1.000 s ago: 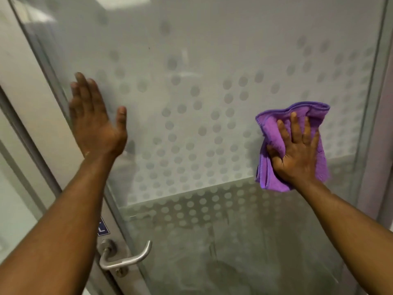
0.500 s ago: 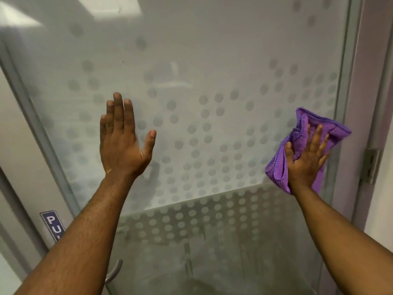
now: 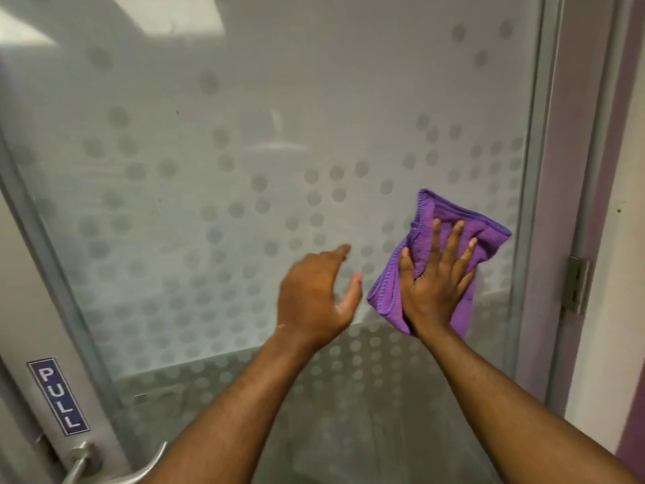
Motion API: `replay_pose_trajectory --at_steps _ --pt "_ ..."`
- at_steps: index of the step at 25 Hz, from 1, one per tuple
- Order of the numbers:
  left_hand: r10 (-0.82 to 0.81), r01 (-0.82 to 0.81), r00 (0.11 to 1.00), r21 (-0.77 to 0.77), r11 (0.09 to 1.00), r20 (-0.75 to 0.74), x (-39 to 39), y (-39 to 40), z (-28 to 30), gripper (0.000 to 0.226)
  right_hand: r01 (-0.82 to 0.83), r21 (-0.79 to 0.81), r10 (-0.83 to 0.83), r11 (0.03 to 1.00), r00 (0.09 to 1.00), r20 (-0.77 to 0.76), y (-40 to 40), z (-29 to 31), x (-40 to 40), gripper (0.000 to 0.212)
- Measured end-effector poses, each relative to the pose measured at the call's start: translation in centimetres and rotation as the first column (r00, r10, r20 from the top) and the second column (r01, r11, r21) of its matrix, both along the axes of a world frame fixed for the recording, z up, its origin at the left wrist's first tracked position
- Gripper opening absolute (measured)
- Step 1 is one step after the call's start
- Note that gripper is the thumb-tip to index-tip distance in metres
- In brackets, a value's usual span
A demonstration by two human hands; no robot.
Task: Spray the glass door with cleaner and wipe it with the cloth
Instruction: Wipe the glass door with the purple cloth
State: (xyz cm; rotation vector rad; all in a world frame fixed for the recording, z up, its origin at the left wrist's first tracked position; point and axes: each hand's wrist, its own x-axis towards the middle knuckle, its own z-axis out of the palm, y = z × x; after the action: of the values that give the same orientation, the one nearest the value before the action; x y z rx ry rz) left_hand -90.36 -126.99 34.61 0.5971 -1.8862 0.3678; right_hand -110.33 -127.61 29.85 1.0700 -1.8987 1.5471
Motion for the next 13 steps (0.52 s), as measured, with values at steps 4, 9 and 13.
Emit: replay_pose_trajectory --at_steps 4,9,13 --pt "0.039 -0.081 0.995 0.54 0.838 0.089 -5.0 2.2 0.6 0.058 -0.028 0.017 0.029 0.999 0.999 -0.022 1.4 0.7 -0.1 0.086" --pt "0.132 -0.127 0.99 0.686 0.717 0.046 -8.1 3.5 1.1 0.044 -0.17 -0.031 0.171 0.985 0.983 0.068 3.3 1.0 -1.7 0.096" --pt "0.061 0.083 0.988 0.825 0.558 -0.141 -9.8 3.8 0.4 0.054 -0.278 0.091 0.279 0.956 0.96 0.004 4.8 1.2 -4.3 0.082"
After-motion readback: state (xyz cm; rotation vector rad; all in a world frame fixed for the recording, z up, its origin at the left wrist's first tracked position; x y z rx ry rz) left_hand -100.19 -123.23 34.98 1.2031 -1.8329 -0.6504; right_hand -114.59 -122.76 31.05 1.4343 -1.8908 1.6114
